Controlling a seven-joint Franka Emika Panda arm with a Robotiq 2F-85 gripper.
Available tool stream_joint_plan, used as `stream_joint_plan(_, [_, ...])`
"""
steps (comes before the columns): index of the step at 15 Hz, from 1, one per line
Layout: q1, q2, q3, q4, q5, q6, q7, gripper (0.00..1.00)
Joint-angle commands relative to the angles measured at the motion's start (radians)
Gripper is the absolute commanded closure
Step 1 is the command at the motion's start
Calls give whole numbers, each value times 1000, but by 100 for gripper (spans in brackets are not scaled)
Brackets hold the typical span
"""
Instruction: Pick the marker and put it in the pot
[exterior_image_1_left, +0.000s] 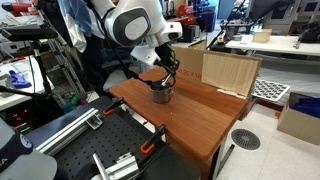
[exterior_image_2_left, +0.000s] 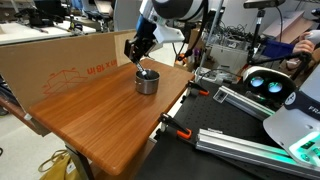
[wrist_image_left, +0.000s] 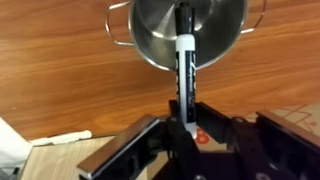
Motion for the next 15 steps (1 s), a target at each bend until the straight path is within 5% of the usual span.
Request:
stream_joint_plan(1, [70, 38, -78, 40, -51, -1, 66, 50])
stream_joint_plan(3, [93, 45, -102, 57, -60, -22, 89, 45])
stream_joint_plan(9, [127, 54, -135, 82, -70, -45, 117, 2])
stream_joint_plan(15, [135, 40, -148, 89, -80, -101, 135, 0])
